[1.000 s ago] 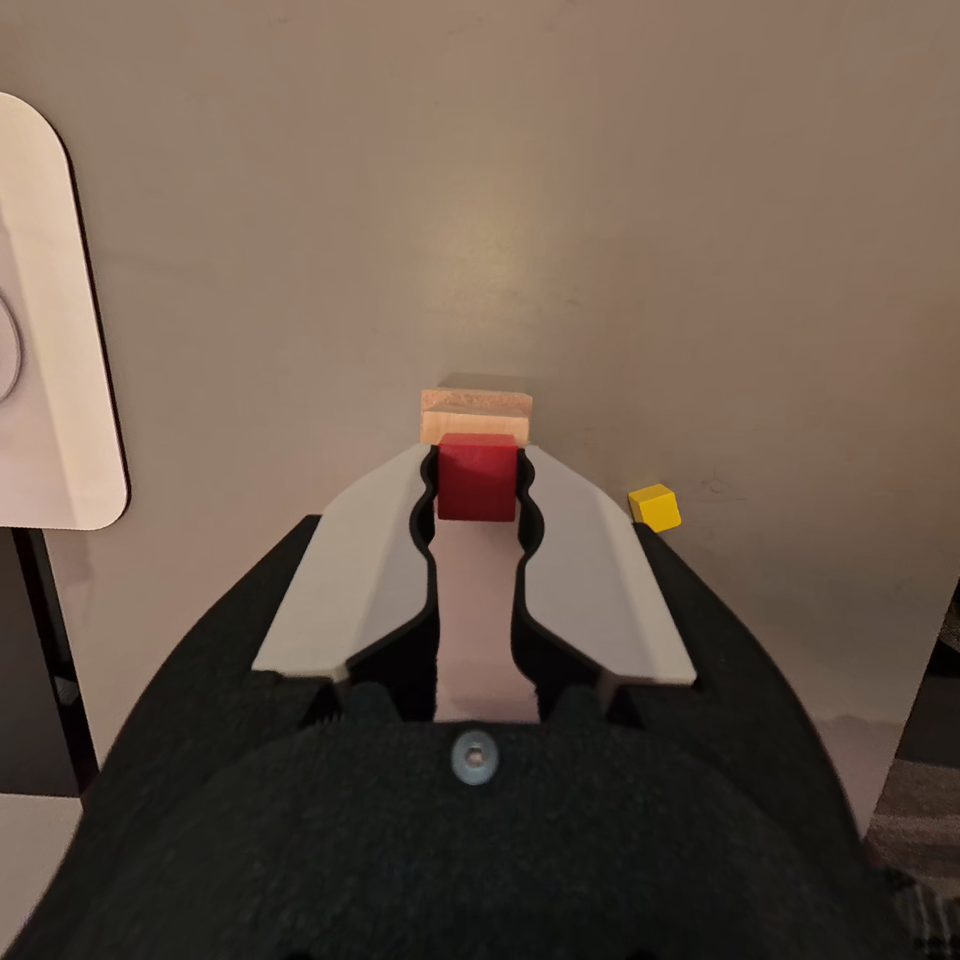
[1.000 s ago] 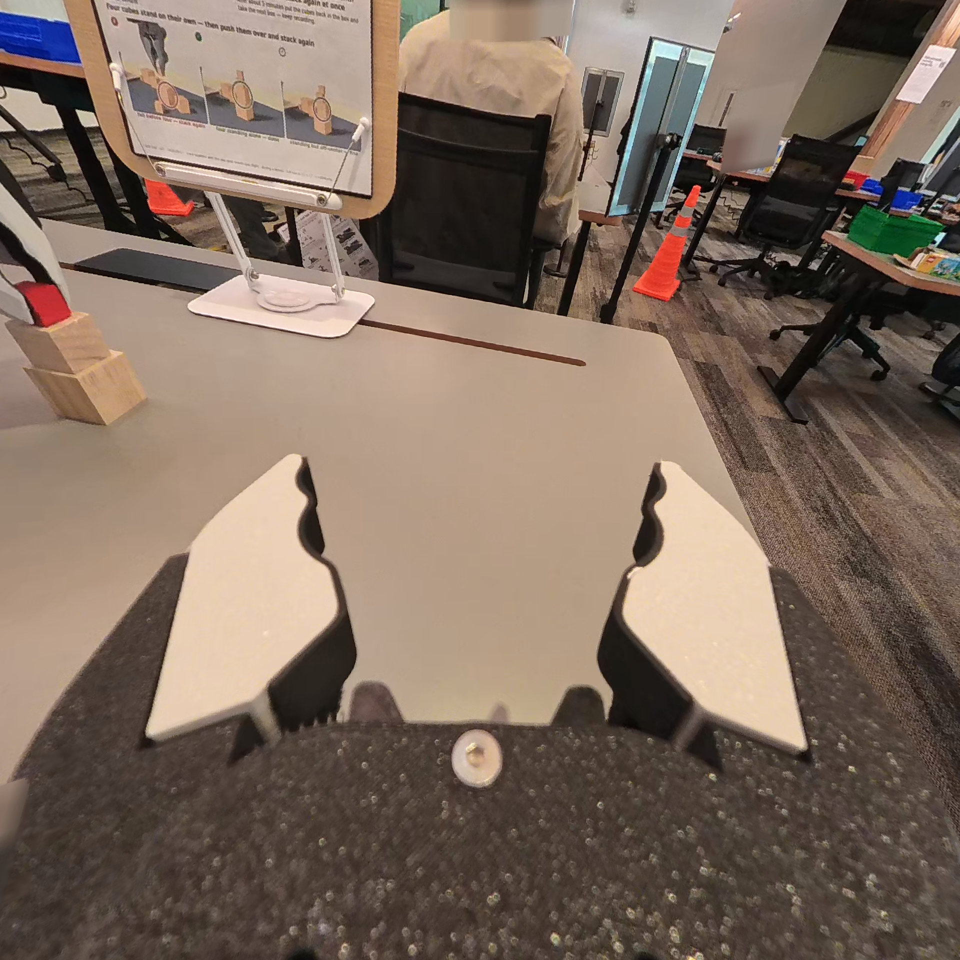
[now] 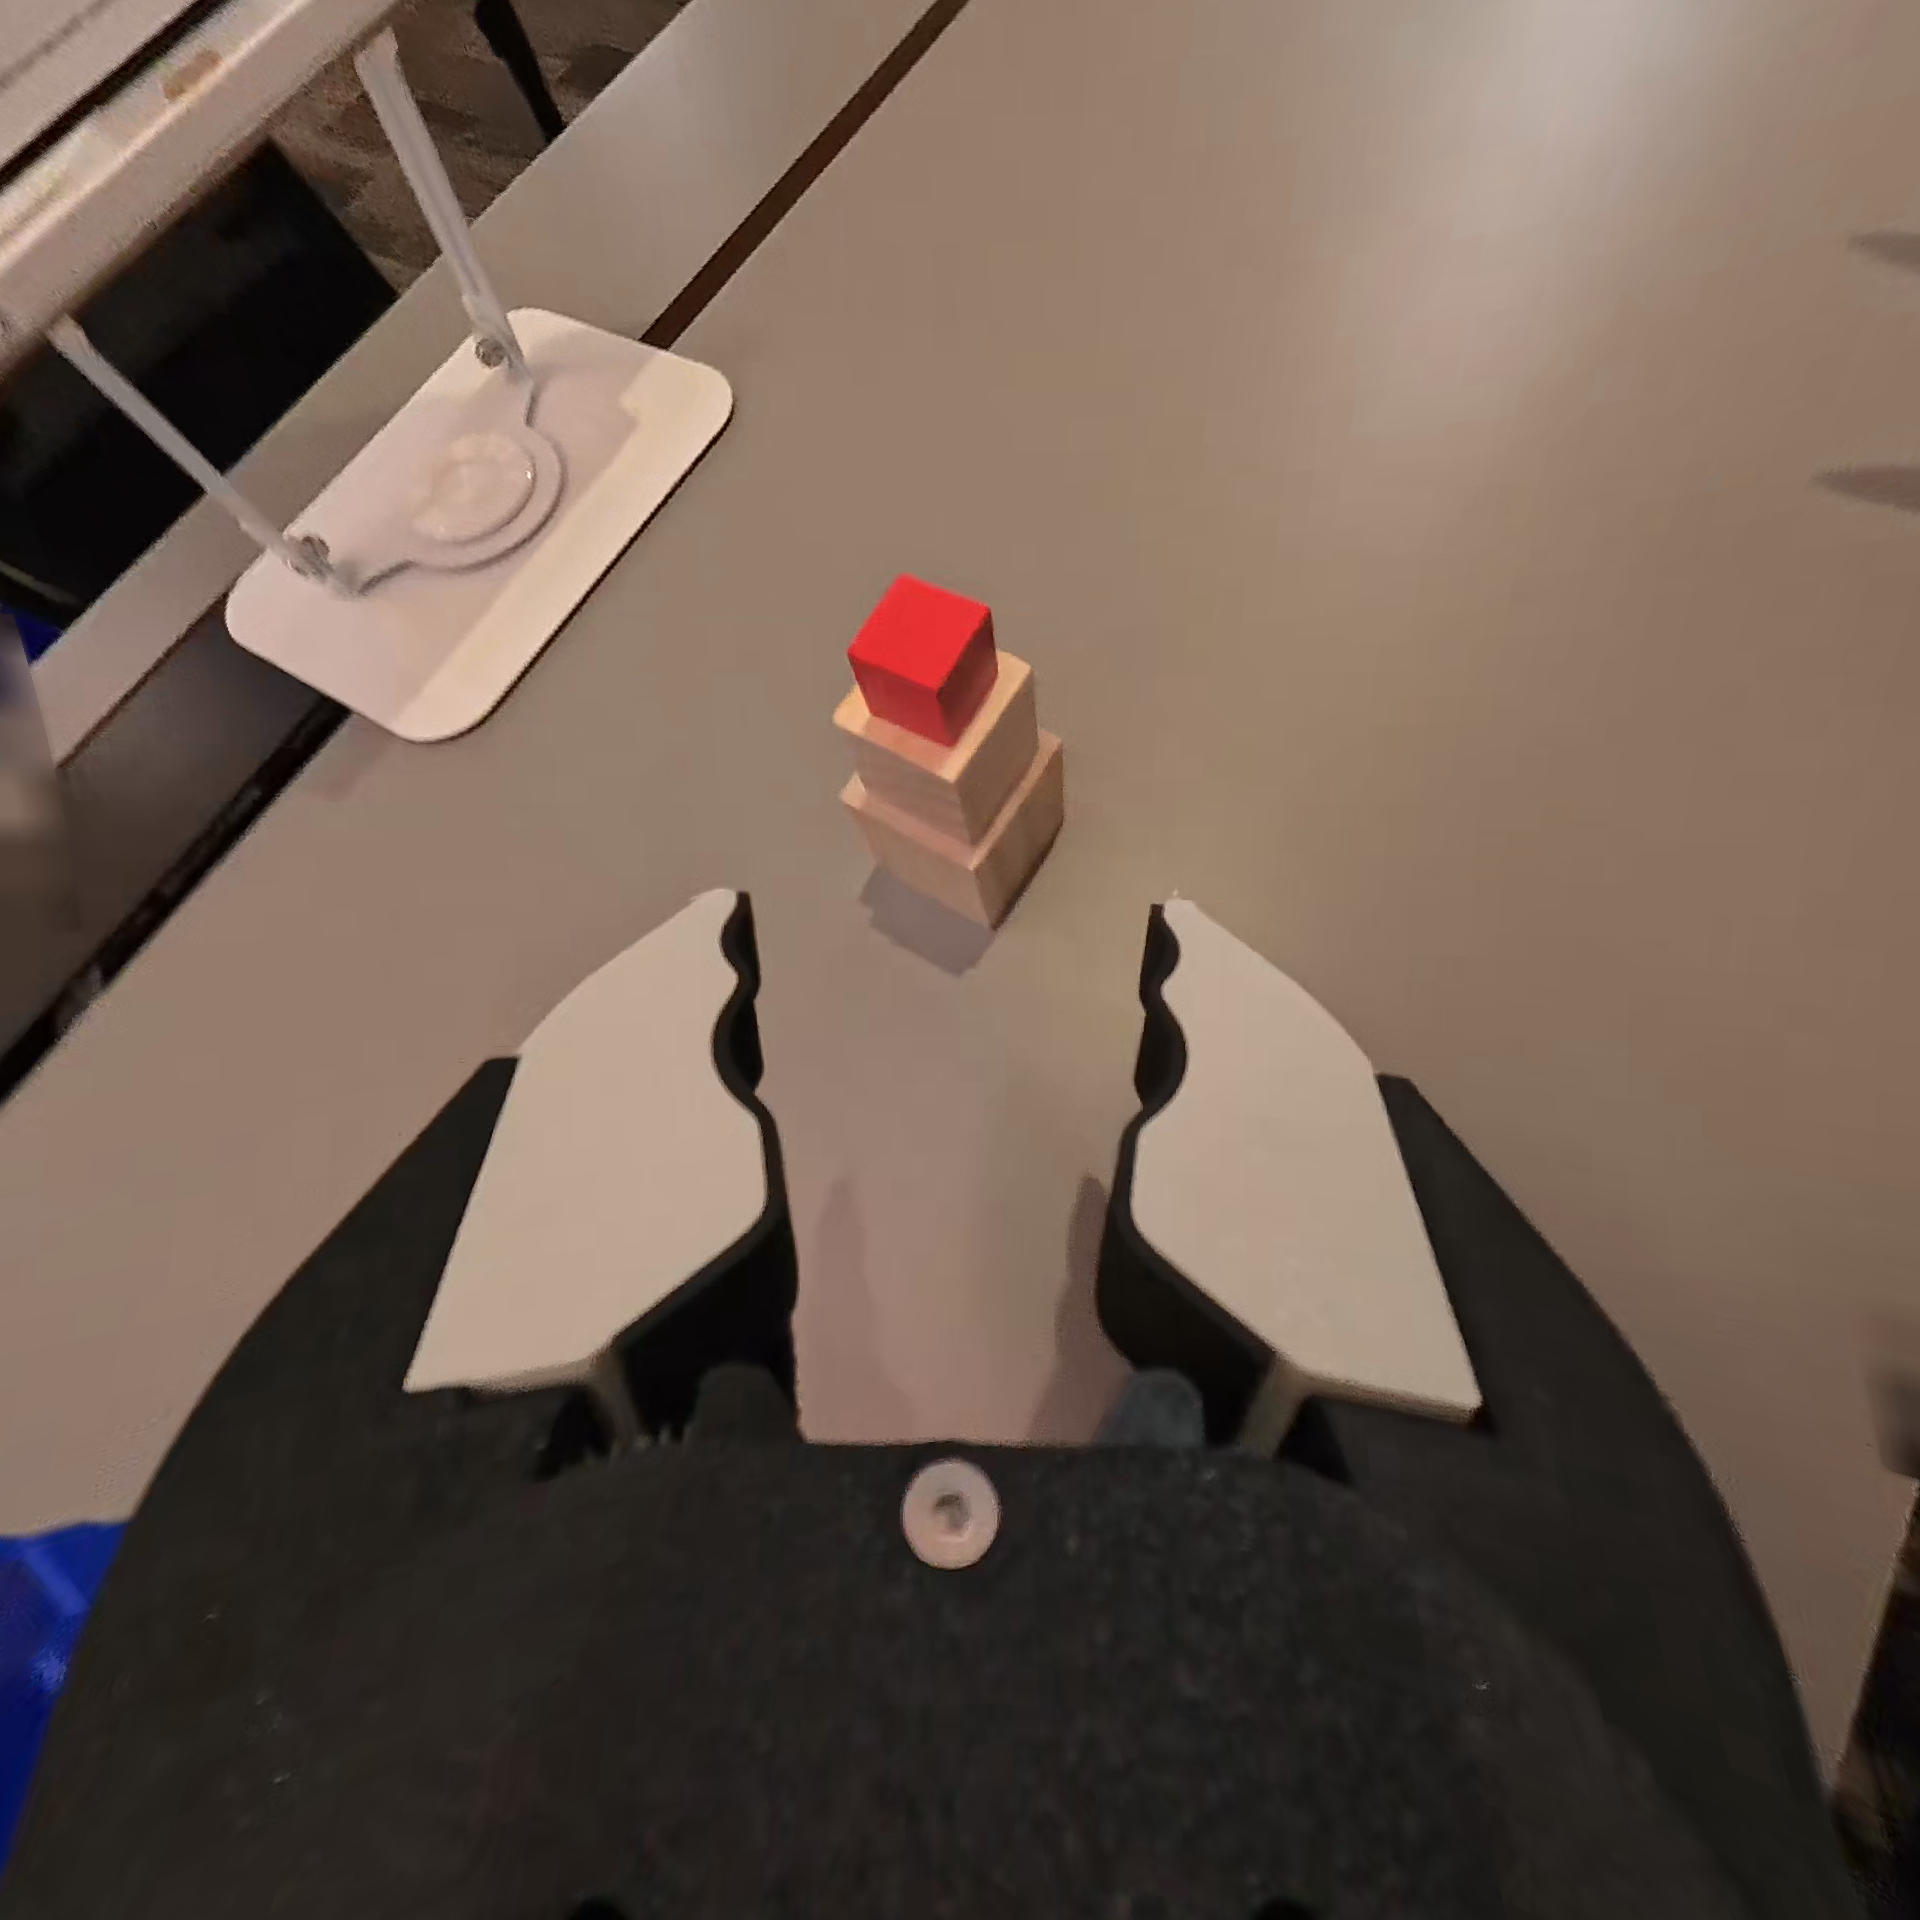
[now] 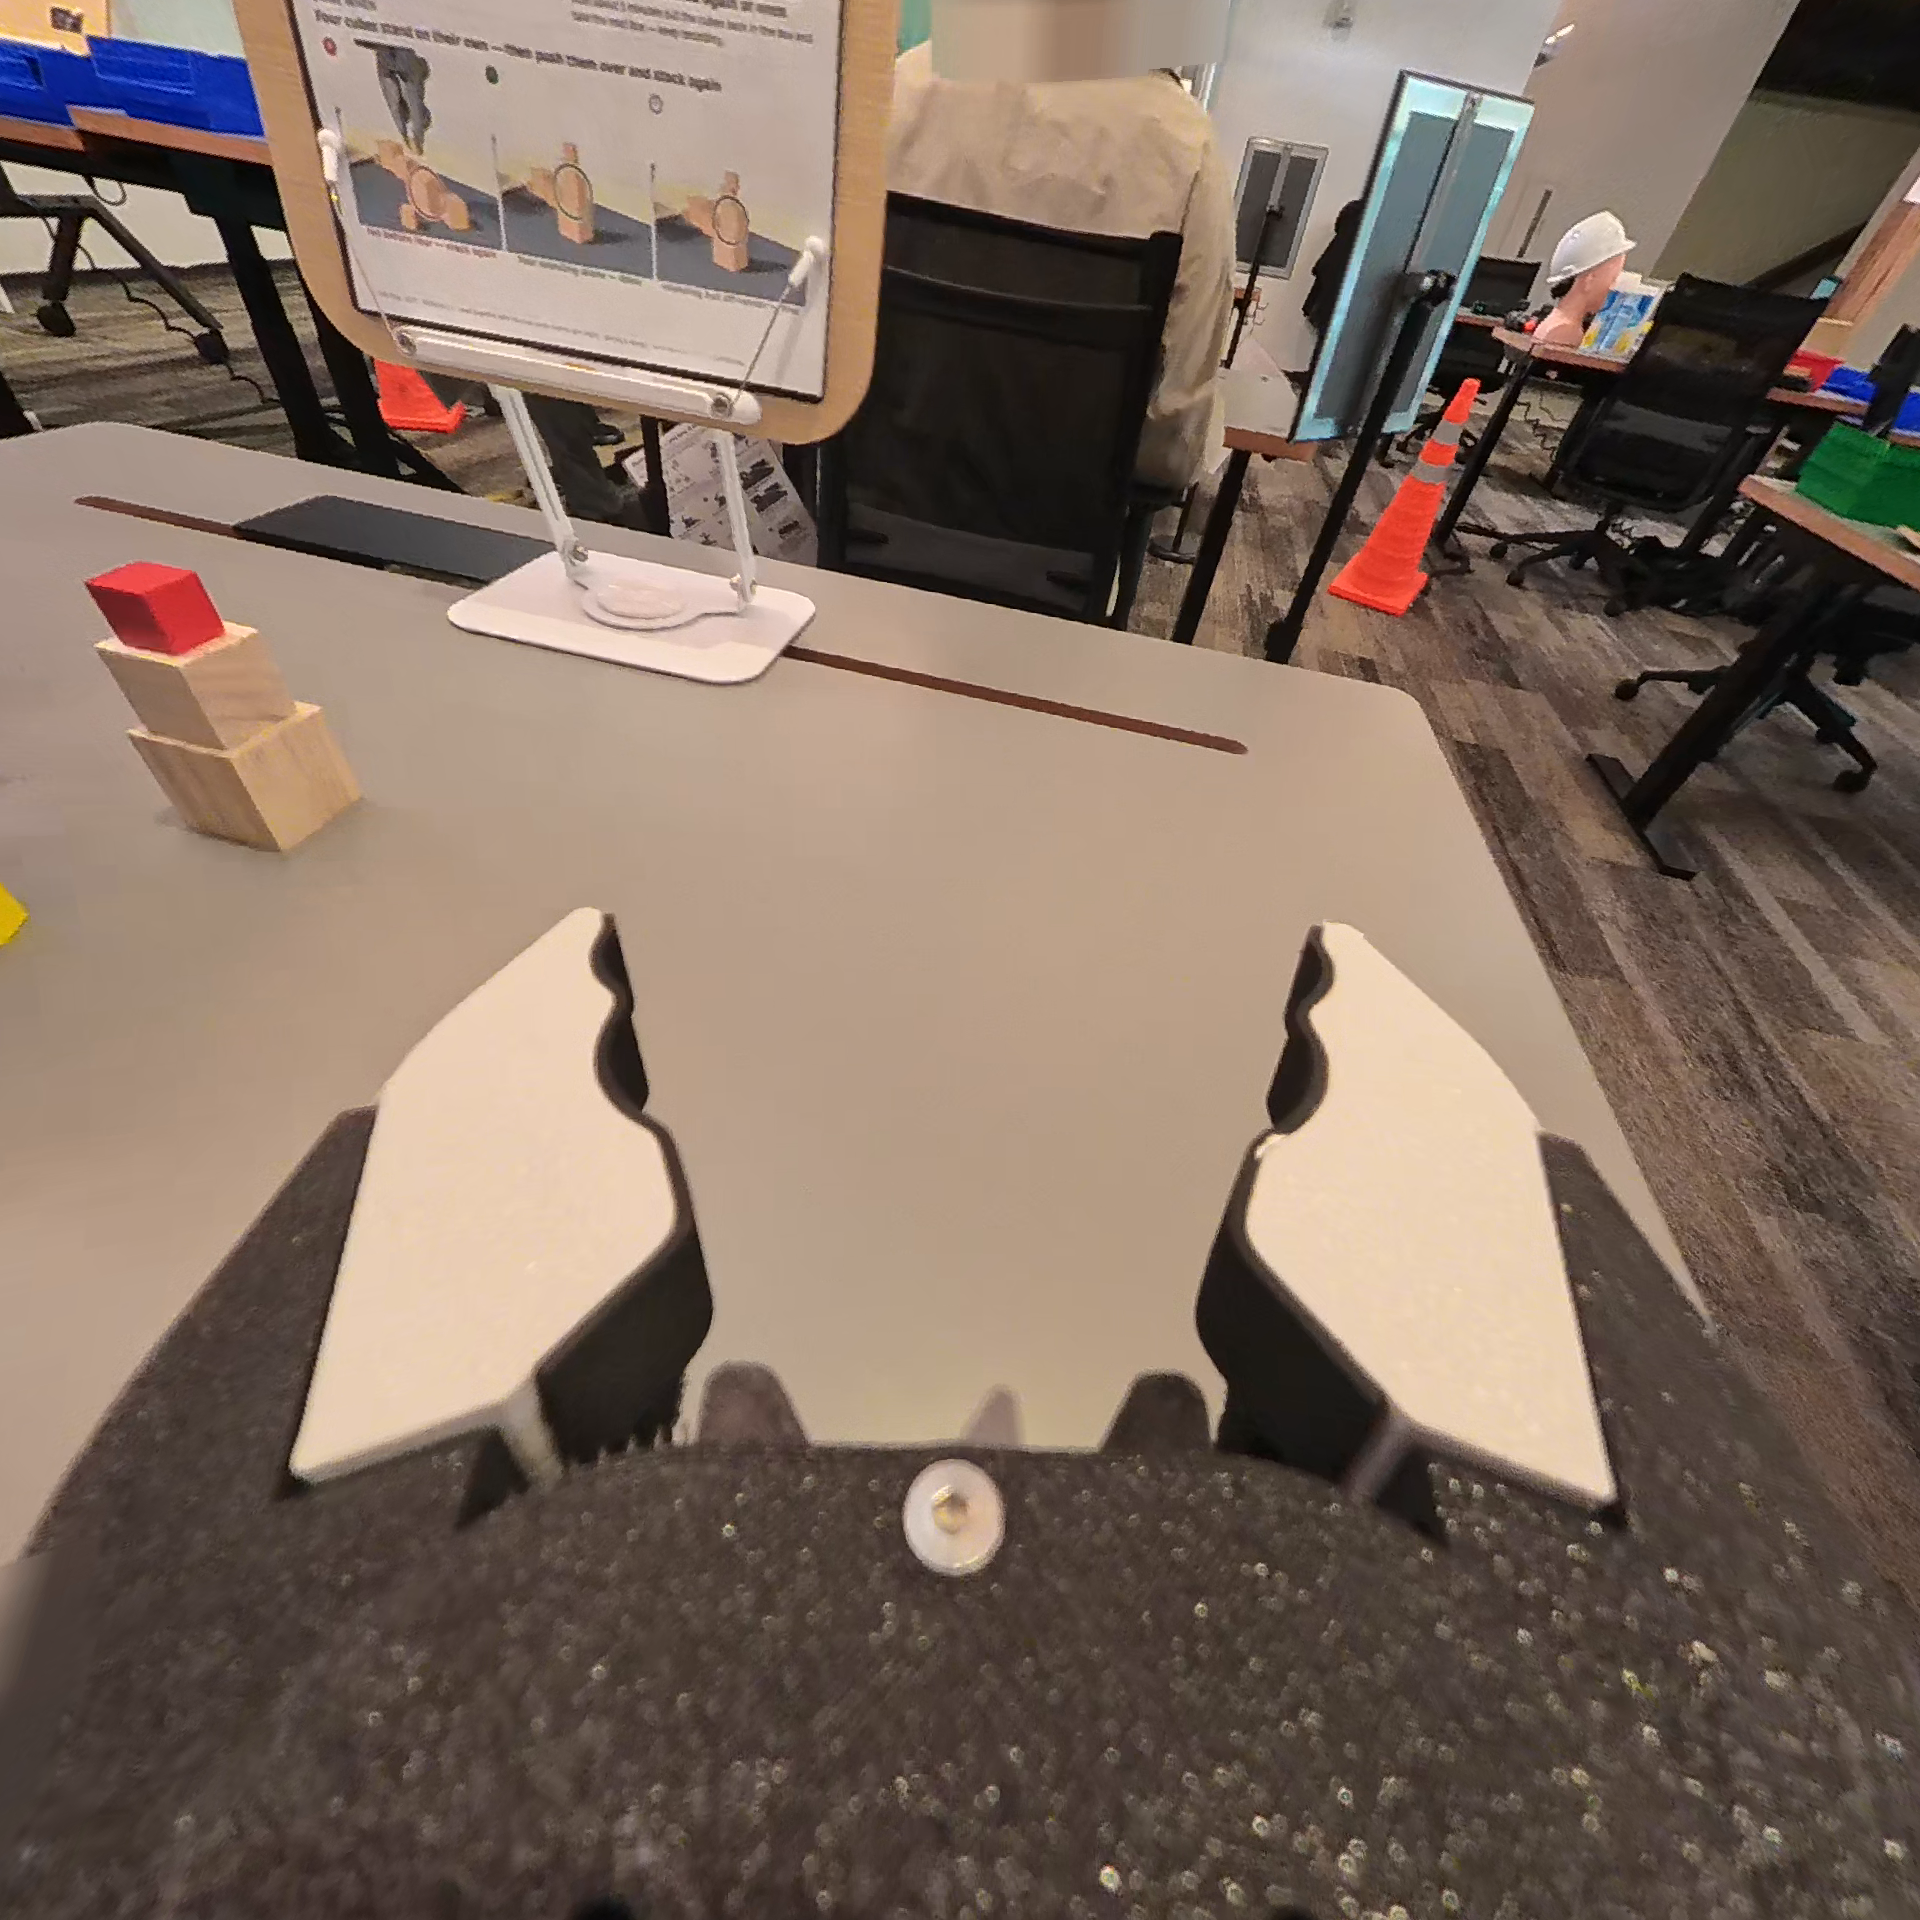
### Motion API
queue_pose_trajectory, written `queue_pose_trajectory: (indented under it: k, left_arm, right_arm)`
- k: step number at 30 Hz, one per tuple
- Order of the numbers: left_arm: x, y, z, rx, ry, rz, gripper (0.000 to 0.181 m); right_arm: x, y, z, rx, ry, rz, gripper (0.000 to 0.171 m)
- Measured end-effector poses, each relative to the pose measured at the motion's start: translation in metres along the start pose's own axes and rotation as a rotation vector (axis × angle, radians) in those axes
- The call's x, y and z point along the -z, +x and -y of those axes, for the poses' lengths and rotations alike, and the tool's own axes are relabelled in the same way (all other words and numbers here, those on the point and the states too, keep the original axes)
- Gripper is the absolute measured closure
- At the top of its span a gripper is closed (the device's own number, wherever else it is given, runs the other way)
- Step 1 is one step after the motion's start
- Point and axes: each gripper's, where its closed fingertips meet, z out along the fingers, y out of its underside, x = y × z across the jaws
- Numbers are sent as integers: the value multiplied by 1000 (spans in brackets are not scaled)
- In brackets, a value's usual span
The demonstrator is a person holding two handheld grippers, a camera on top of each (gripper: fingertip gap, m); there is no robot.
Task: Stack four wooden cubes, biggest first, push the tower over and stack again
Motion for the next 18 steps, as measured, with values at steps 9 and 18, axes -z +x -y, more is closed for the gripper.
queue_pose_trajectory:
  k: [9, 18]
  left_arm:
    - [1, 34, -26, 126, 101, 62, 111]
    - [4, 55, -37, 184, 146, 55, 115]
  right_arm:
    - [-15, -20, 5, 17, 3, 55, 53]
    - [-20, -29, 6, 24, -5, 81, 53]
